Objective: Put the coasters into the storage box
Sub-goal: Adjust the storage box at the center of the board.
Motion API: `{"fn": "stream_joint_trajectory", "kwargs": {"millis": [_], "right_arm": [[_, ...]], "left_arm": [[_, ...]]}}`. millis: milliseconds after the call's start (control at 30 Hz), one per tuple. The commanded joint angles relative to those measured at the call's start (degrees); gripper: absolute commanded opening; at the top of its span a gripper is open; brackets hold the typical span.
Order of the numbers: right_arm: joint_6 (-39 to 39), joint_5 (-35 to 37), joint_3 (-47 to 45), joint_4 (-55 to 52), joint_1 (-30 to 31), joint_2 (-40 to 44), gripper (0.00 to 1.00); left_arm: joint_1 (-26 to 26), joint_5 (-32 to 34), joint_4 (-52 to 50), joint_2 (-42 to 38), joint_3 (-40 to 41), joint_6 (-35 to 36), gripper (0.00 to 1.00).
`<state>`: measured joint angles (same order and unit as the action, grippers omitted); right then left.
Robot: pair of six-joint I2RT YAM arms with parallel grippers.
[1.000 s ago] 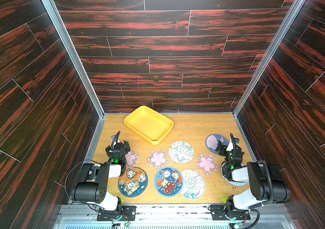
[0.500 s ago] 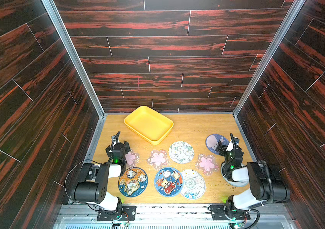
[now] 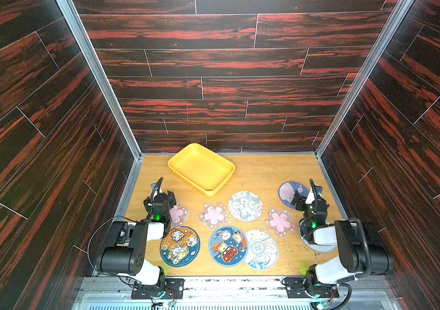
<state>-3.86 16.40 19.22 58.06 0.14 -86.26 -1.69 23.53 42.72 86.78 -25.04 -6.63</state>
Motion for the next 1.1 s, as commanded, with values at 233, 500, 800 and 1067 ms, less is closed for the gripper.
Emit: {"fn": "stream_joint_trajectory", "kwargs": {"millis": [233,500,800,1067], "right_arm": [[-3.3,-1.0,22.4,-43.2,7.0,4.6,0.98],[-10.5,-11.3,31.3,-61.6,8.4,6.8,0.99],[-13.0,-17.2,36.6,-72.0,8.9,9.2,0.98],[-14.9,-20.7,39.5,-75.8,8.9,10.5,0.99]], "left_arm": [[-1.1,-7.3,-34.5,-7.9,-16.1,-3.6,0.92],[-2.2,-4.9,-59.5,4.4,-41.6,-9.2,0.84],[-1.6,-6.5,-93.2,31.7,-85.0,-17.0,0.68],[0.5,-8.5,-109.3,49.4,-112.5,-19.7,0.62]]}}
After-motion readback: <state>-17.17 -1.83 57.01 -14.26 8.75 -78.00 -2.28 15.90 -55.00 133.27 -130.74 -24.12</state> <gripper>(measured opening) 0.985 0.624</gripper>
